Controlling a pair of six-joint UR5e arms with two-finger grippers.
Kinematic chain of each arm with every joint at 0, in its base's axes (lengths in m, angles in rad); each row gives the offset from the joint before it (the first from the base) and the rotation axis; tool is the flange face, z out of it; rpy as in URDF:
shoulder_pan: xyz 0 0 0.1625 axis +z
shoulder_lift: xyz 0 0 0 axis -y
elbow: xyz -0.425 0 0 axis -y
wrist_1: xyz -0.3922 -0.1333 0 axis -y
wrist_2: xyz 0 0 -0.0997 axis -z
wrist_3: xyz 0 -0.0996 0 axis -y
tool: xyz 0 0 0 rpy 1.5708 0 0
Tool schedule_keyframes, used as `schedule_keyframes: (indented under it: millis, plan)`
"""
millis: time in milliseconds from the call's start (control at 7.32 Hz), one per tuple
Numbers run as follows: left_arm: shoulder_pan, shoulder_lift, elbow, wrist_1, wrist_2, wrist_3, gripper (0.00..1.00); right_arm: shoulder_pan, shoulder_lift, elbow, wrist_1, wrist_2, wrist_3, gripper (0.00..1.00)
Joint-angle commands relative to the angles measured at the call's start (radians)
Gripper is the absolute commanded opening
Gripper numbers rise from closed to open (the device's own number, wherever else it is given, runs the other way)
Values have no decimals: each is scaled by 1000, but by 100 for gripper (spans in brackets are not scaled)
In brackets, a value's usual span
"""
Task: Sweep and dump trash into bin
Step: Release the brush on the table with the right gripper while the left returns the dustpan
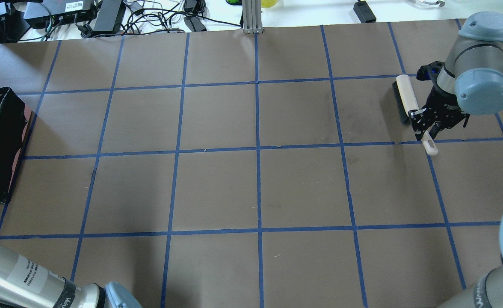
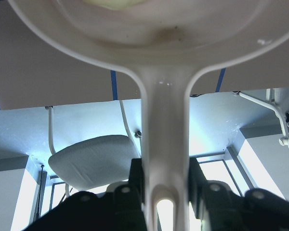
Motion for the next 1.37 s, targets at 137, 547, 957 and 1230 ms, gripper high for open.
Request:
schedule_keyframes:
  millis: [137,547,957,1230]
  plan:
    - [-12,18,-33,39,21,2,0,0,-10,-8,-14,-4,3,100]
    - [-10,26,-21,21,-69,41,0,1,-143,-55,3,7,-6,100]
    - [-61,40,-6,-164,-319,-20,0,87,-295,-65,45,11,47,100]
    - [-172,60,-10,-244,-396,-212,0,234,-314,-63,89,25,214,100]
